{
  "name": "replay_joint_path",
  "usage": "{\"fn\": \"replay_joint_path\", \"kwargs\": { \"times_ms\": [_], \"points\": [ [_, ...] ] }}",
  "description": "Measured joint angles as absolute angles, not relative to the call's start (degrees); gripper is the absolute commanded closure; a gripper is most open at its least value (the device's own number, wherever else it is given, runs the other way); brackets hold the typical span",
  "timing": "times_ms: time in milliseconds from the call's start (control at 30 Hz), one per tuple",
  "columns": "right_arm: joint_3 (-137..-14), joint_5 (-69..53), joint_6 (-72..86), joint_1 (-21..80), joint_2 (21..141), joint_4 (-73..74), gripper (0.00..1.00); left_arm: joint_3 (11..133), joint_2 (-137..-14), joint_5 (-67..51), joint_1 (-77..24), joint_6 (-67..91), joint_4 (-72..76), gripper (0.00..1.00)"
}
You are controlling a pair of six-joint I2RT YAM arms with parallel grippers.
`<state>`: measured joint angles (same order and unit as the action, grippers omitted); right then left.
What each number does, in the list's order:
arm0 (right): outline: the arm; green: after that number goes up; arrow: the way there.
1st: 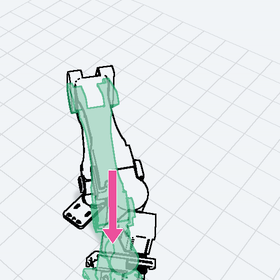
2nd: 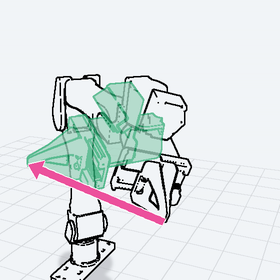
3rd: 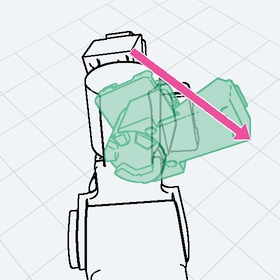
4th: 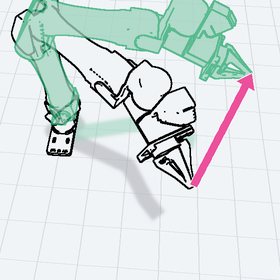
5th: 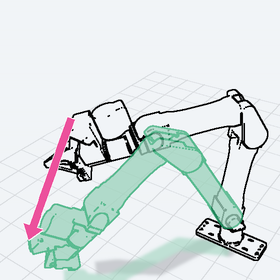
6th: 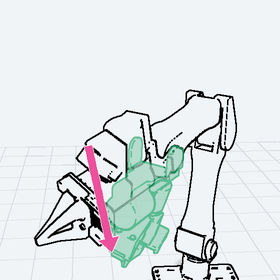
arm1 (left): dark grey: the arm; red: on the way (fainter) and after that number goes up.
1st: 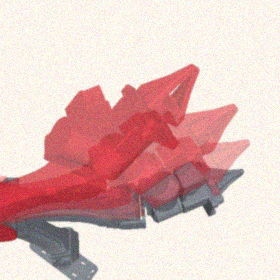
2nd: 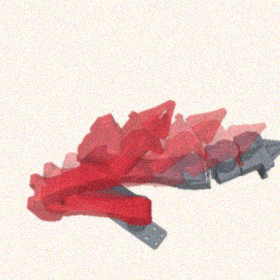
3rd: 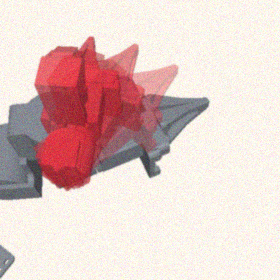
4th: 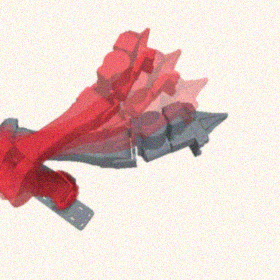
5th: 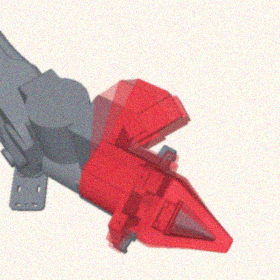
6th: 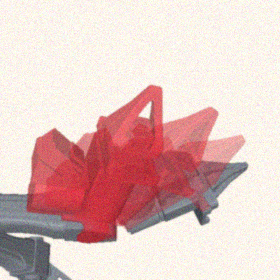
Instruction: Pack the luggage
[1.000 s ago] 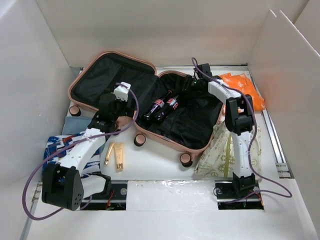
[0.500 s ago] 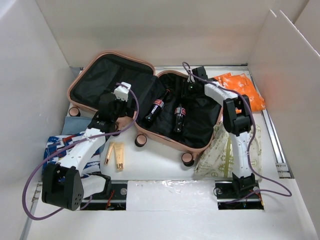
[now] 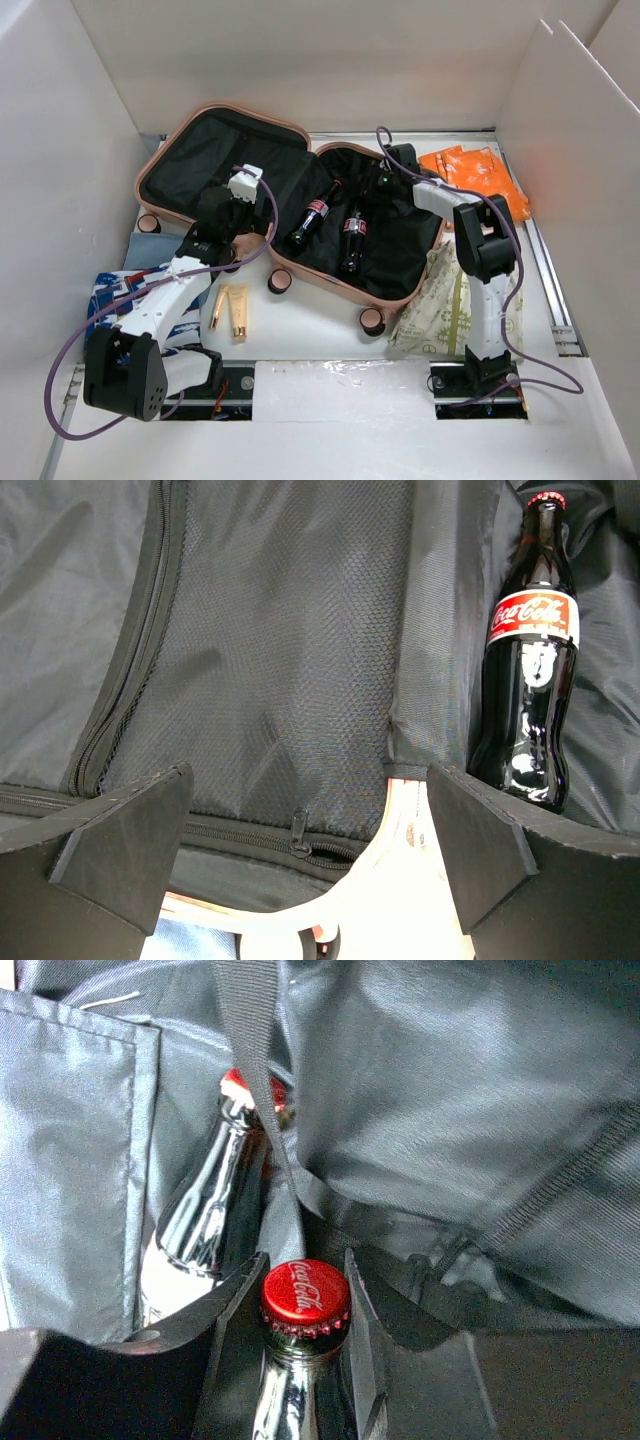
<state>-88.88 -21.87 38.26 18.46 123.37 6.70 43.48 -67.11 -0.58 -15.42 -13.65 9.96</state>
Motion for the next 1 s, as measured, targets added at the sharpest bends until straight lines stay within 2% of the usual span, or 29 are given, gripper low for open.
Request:
{"fn": "replay_joint_path", "kwargs": {
  "times_ms": [167, 200, 233, 367, 467, 633, 833, 1000],
  "points": [
    [-84.2, -20.2, 40.2, 17.7, 120.9, 3.7, 1.0, 43.5, -67.1, -0.6, -15.4, -13.6, 10.0, 0.0],
    [-83.4, -19.9, 40.3, 17.5, 120.5, 3.4, 0.97, 43.5, -67.1, -0.6, -15.4, -13.6, 10.0, 0.0],
    [-82.8, -19.4, 40.6, 17.3, 120.0, 3.3, 0.8, 43.5, -67.1, -0.6, -15.4, -13.6, 10.0, 0.0],
    [-83.8, -17.7, 38.9, 17.2, 119.6, 7.4, 0.34, 43.5, -67.1, -0.6, -15.4, -13.6, 10.0, 0.0],
    [-87.2, -14.6, 36.6, 18.0, 119.6, 15.3, 0.2, 43.5, -67.1, -0.6, -15.4, -13.7, 9.6, 0.0],
    [-89.2, -8.6, 34.3, 19.1, 117.8, 22.3, 0.09, 43.5, -67.1, -0.7, -15.4, -15.4, 7.2, 0.0],
    [-89.5, -1.4, 30.5, 20.7, 112.5, 27.0, 0.07, 43.9, -67.1, -1.0, -15.4, -21.6, -1.4, 0.0],
    [-95.4, 5.6, 23.7, 25.8, 109.8, 31.4, 0.06, 44.0, -66.0, -0.1, -16.1, -26.7, -10.8, 0.0]
  ]
}}
